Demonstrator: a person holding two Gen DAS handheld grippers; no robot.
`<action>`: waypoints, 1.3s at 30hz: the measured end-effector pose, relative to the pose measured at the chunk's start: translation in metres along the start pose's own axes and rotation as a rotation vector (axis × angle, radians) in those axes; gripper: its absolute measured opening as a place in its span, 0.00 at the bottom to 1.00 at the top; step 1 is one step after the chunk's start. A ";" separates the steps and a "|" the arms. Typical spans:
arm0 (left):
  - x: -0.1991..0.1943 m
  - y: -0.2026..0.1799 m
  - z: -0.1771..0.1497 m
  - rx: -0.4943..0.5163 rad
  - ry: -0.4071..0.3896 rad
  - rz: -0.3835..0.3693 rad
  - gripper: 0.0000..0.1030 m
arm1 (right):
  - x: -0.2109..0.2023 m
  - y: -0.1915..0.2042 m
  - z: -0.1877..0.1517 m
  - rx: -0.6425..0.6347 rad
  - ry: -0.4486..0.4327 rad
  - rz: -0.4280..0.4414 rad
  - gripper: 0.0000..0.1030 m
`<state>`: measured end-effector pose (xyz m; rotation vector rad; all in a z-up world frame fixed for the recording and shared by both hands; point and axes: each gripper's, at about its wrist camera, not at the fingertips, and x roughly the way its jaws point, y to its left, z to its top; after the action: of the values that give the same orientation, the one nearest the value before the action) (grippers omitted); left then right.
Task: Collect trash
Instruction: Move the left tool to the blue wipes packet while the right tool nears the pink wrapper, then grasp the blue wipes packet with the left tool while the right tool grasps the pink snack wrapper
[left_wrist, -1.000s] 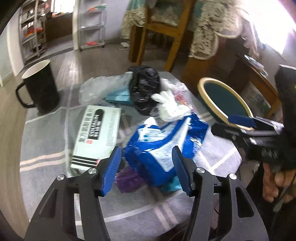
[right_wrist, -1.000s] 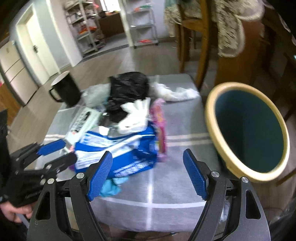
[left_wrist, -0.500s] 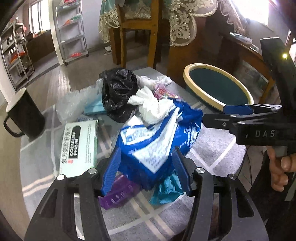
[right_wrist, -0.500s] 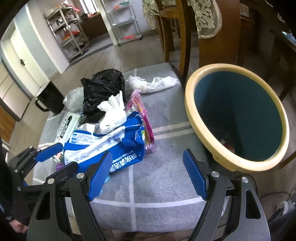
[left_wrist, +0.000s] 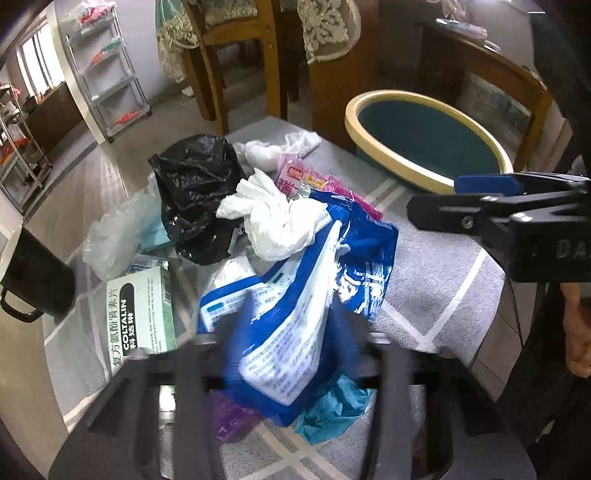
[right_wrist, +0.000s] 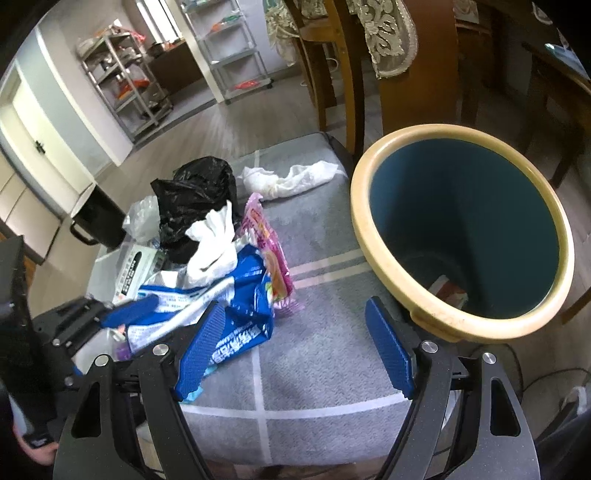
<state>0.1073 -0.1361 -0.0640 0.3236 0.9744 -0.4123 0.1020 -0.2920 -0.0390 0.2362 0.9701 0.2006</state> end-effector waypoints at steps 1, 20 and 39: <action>0.000 0.001 0.000 -0.003 -0.002 -0.005 0.19 | 0.000 0.000 0.000 0.004 -0.002 0.002 0.77; -0.070 0.045 -0.012 -0.171 -0.201 -0.177 0.07 | 0.002 0.005 0.005 -0.013 -0.017 0.012 0.77; -0.077 0.070 -0.012 -0.282 -0.223 -0.182 0.07 | 0.069 0.019 0.022 -0.149 0.083 -0.044 0.35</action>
<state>0.0935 -0.0548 0.0004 -0.0667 0.8321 -0.4595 0.1574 -0.2571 -0.0758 0.0702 1.0365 0.2423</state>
